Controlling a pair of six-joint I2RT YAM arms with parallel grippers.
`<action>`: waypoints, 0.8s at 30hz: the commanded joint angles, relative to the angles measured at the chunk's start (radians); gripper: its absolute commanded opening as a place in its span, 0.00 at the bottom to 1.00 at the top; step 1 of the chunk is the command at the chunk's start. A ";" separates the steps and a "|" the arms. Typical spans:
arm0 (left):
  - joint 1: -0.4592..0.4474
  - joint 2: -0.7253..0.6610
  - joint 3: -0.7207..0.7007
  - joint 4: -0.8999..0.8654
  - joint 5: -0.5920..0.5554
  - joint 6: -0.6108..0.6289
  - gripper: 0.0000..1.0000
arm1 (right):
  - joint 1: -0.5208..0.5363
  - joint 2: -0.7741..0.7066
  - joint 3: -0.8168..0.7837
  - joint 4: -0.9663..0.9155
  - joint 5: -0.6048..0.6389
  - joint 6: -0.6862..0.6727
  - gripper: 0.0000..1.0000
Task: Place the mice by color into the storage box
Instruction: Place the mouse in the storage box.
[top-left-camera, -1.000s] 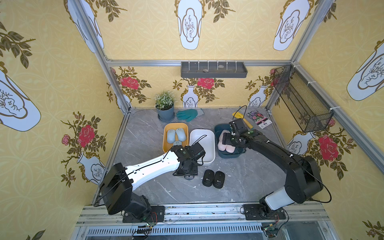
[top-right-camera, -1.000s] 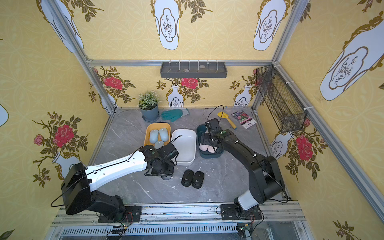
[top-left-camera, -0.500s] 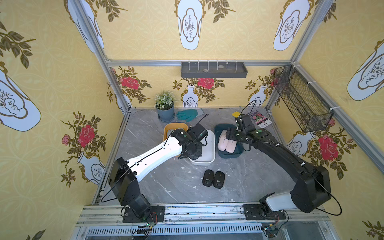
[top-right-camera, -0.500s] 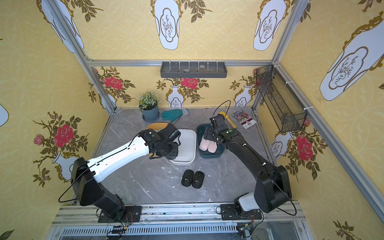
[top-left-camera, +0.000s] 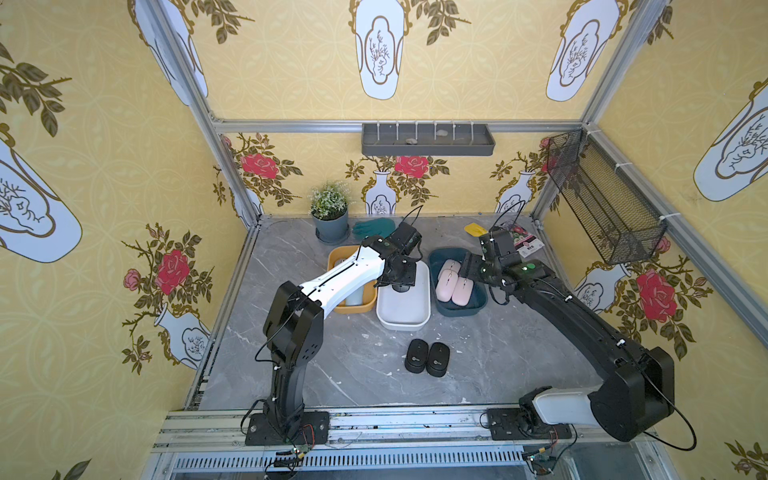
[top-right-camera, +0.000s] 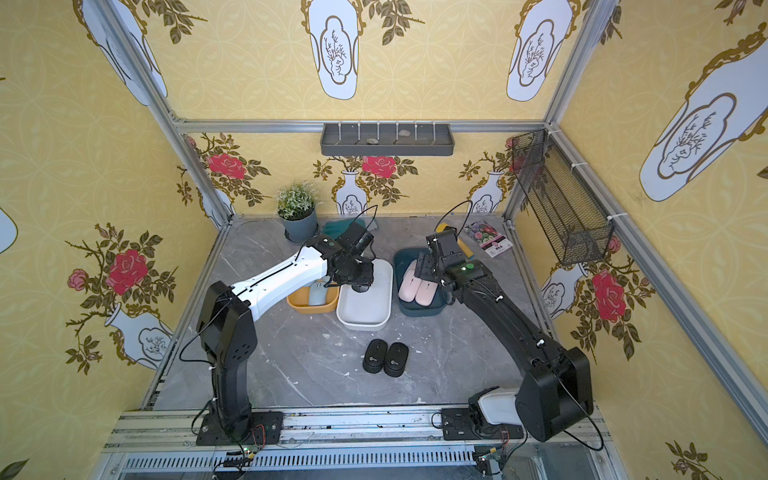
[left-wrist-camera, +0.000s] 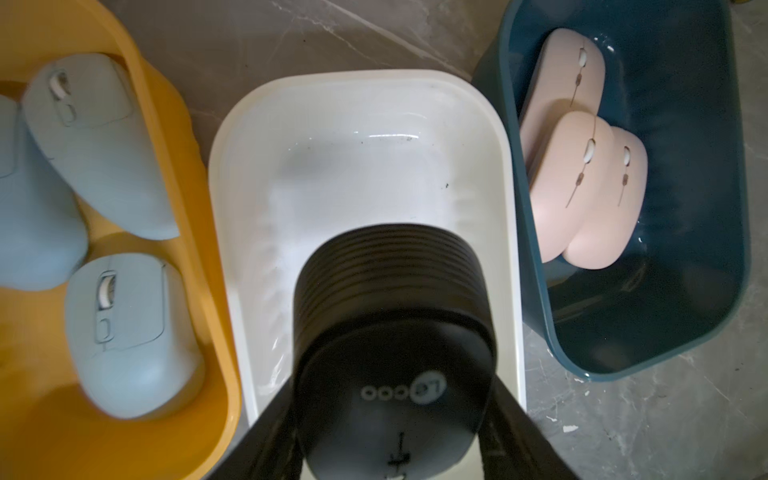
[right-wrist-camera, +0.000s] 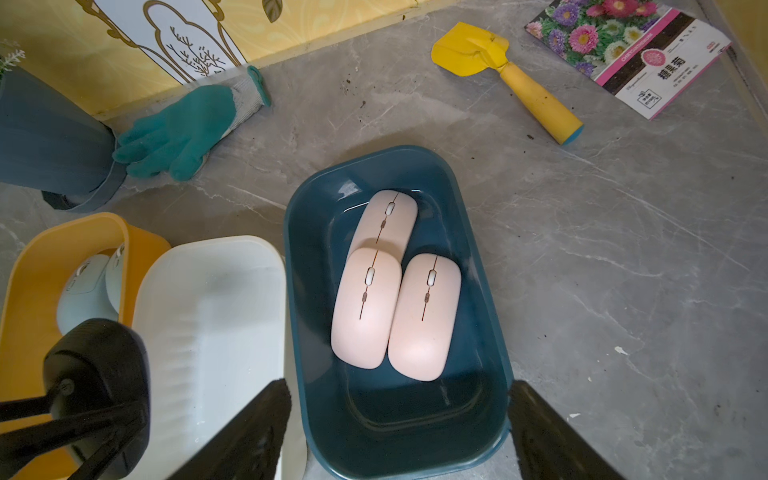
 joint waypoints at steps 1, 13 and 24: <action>0.017 0.043 0.009 0.051 0.042 0.028 0.47 | -0.001 0.009 -0.003 -0.002 0.007 0.008 0.84; 0.046 0.247 0.177 0.007 0.079 0.107 0.48 | -0.006 0.047 -0.011 0.015 -0.012 0.018 0.84; 0.060 0.338 0.232 0.020 0.092 0.096 0.49 | -0.008 0.076 -0.002 0.023 -0.018 0.016 0.84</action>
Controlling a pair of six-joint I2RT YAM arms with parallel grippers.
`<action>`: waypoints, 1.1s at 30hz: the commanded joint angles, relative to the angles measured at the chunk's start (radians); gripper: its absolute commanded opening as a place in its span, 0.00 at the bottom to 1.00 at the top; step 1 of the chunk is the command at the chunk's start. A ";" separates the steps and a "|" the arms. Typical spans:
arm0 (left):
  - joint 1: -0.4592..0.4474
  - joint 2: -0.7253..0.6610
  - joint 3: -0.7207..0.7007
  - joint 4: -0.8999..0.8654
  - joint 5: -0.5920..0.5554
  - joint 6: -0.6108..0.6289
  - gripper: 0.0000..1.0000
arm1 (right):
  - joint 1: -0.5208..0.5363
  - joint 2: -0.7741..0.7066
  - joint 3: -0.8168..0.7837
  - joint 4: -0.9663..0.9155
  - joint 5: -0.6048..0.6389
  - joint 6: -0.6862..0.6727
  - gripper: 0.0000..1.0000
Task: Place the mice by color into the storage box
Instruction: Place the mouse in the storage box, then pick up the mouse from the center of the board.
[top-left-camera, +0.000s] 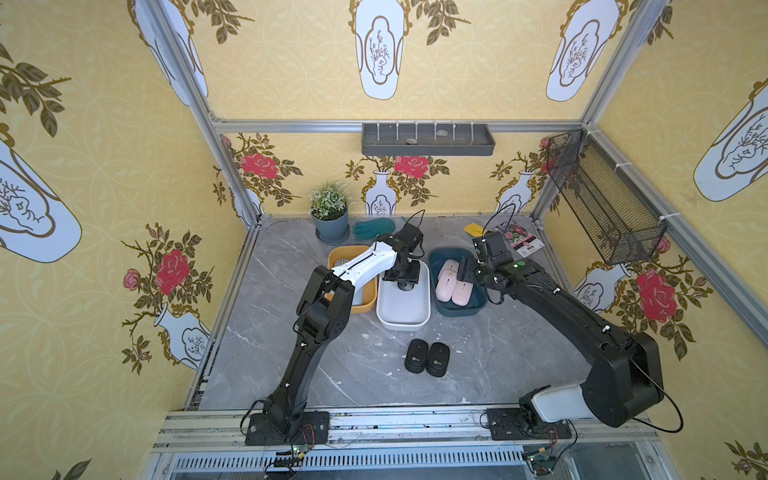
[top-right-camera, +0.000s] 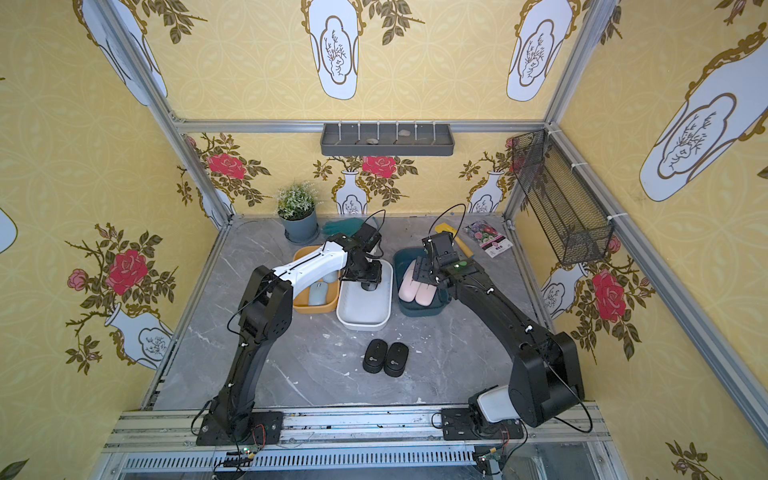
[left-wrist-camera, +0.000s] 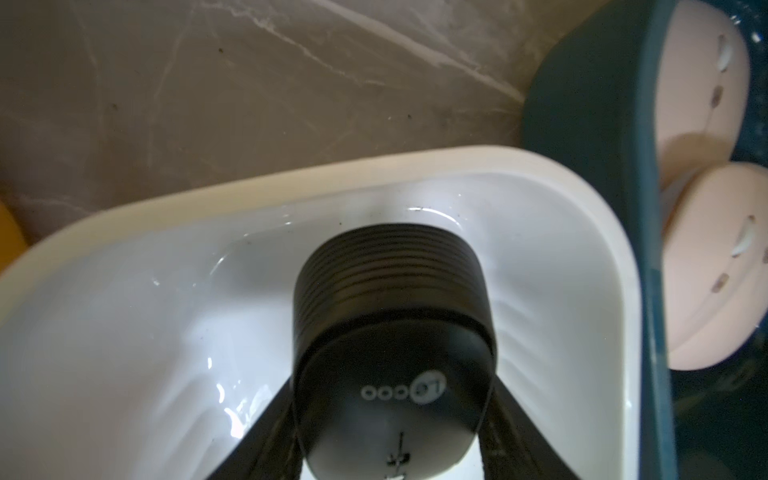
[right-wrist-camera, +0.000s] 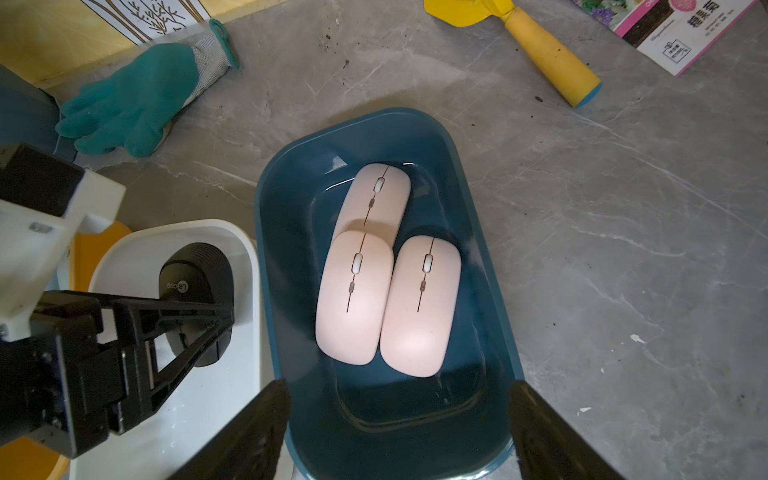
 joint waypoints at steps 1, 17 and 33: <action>0.005 0.027 0.008 -0.002 0.011 0.007 0.49 | -0.002 0.007 0.005 0.015 -0.003 -0.003 0.84; 0.010 0.058 0.044 -0.015 -0.016 0.018 0.65 | -0.003 0.024 0.009 0.020 -0.015 -0.004 0.85; 0.007 -0.270 -0.134 -0.029 0.014 0.035 0.76 | -0.003 -0.016 0.004 0.011 -0.014 0.005 0.85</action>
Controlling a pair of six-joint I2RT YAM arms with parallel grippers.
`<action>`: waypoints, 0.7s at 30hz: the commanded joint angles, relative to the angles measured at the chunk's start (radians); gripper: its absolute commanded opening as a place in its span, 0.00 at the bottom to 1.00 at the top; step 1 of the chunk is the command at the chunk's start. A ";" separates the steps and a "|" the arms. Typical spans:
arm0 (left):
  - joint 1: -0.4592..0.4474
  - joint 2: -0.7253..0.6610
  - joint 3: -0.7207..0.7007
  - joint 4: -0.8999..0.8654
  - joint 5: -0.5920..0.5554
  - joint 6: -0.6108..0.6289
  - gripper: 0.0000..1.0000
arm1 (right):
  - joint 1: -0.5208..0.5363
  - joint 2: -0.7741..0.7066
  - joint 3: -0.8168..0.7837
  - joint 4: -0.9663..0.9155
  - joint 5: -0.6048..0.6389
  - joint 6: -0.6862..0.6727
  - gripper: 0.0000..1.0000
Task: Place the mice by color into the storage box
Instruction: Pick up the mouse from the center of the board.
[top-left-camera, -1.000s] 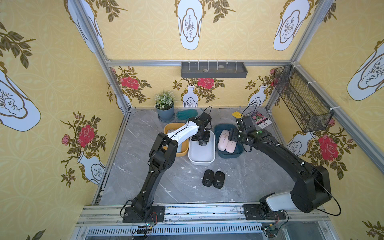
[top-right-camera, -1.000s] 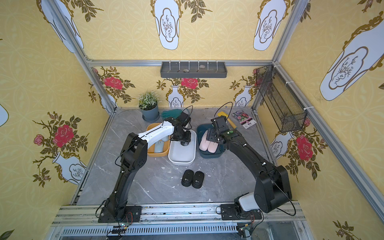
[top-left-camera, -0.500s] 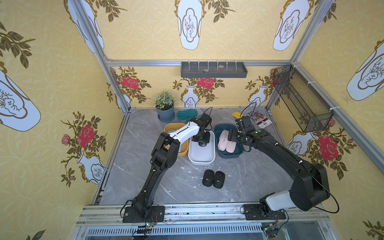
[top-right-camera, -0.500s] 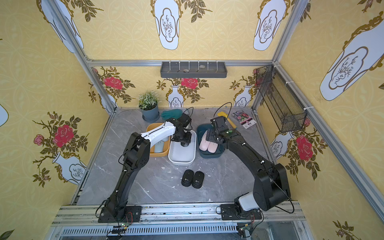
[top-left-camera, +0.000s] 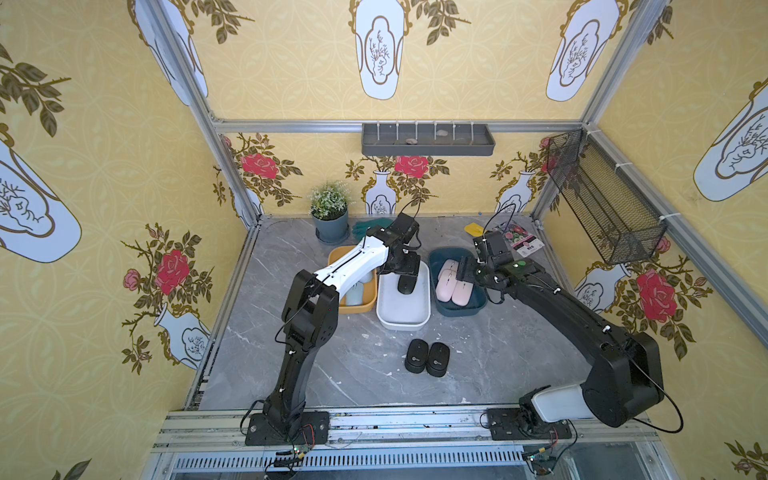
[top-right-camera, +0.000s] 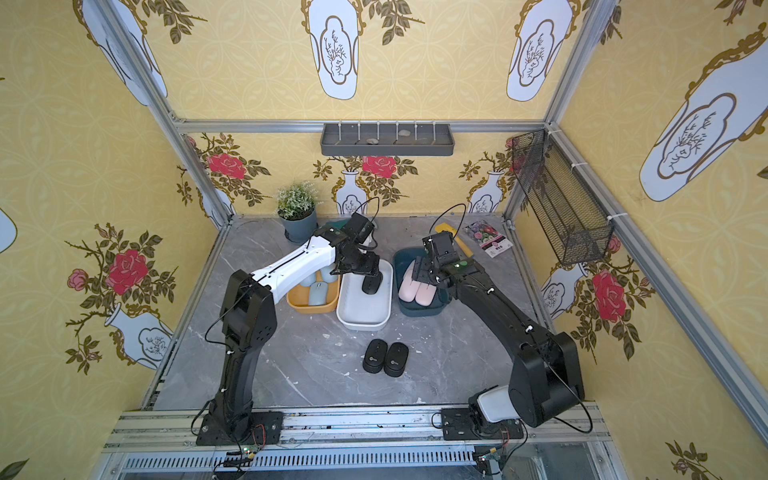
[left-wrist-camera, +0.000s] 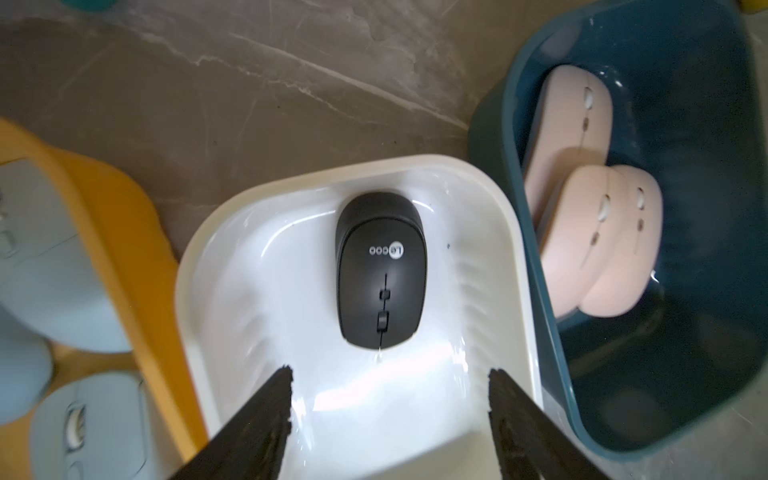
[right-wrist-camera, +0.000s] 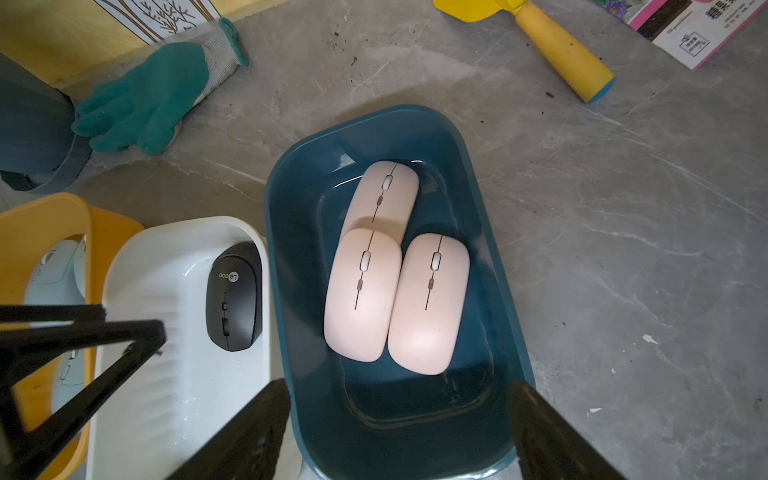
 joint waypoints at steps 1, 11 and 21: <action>0.000 -0.089 -0.083 0.008 0.028 0.003 0.76 | -0.001 -0.007 0.003 0.010 0.008 0.002 0.85; -0.041 -0.375 -0.364 -0.020 -0.013 -0.044 0.76 | -0.002 0.005 0.018 0.026 -0.002 -0.008 0.85; -0.152 -0.528 -0.546 0.014 -0.008 -0.148 0.76 | -0.001 0.057 0.013 0.070 -0.041 -0.009 0.85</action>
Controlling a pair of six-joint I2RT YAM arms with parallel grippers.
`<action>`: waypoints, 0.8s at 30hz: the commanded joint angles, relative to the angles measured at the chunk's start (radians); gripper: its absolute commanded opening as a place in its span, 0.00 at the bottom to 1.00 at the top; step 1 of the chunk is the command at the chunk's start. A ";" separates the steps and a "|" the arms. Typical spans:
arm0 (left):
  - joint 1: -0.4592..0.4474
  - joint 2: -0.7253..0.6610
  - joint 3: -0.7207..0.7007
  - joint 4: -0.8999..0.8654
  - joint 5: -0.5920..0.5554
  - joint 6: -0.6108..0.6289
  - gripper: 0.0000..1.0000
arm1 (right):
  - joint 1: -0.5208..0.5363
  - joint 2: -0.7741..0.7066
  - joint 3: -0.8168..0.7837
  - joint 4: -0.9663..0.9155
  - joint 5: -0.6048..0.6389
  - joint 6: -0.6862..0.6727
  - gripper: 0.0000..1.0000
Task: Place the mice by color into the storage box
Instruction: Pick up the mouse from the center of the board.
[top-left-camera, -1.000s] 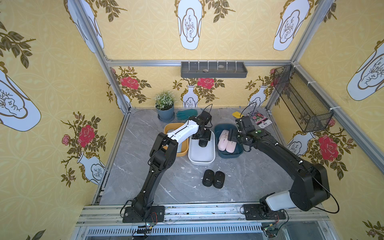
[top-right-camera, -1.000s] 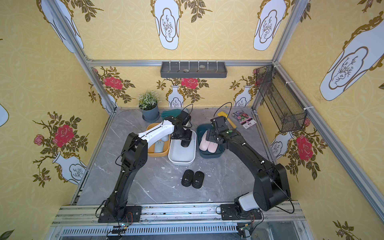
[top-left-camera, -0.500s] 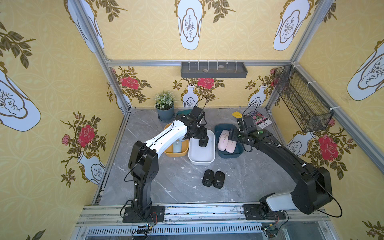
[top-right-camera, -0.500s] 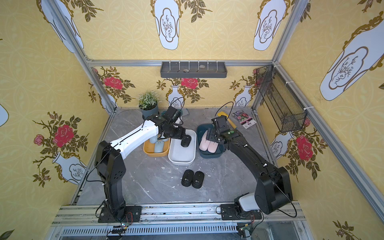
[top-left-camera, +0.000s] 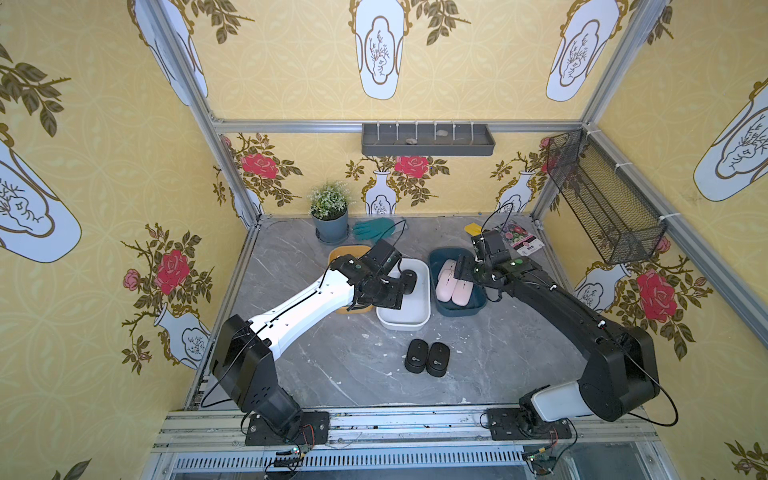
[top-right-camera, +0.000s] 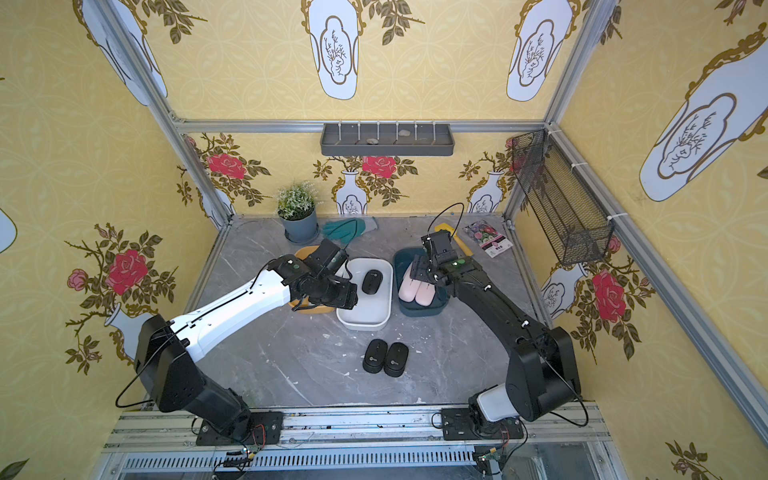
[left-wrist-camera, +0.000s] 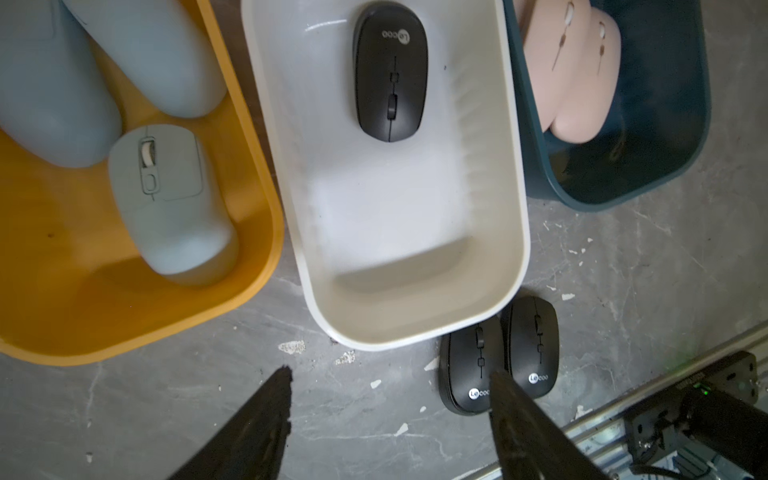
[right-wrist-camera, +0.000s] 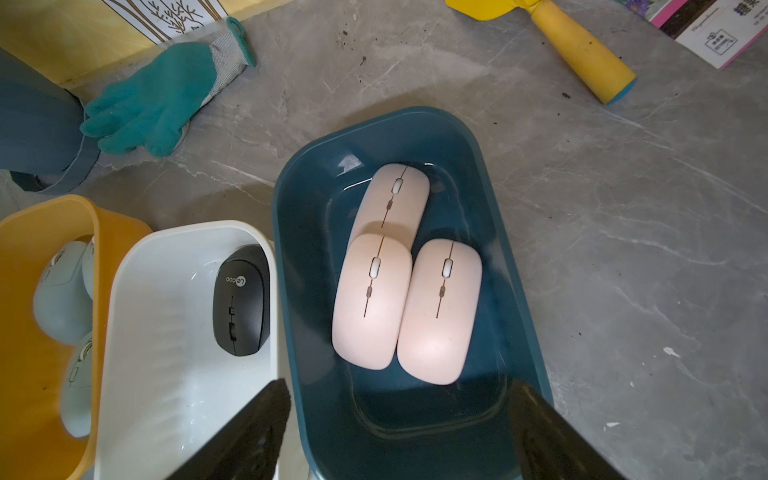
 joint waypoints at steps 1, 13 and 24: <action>-0.057 -0.020 -0.032 0.010 0.001 -0.060 0.76 | 0.001 0.018 -0.002 0.041 -0.020 -0.005 0.85; -0.251 0.029 -0.209 0.117 0.063 -0.236 0.76 | 0.005 0.066 0.001 0.062 -0.042 0.017 0.85; -0.312 0.189 -0.166 0.191 0.108 -0.258 0.75 | 0.010 0.023 -0.044 0.046 -0.011 0.016 0.85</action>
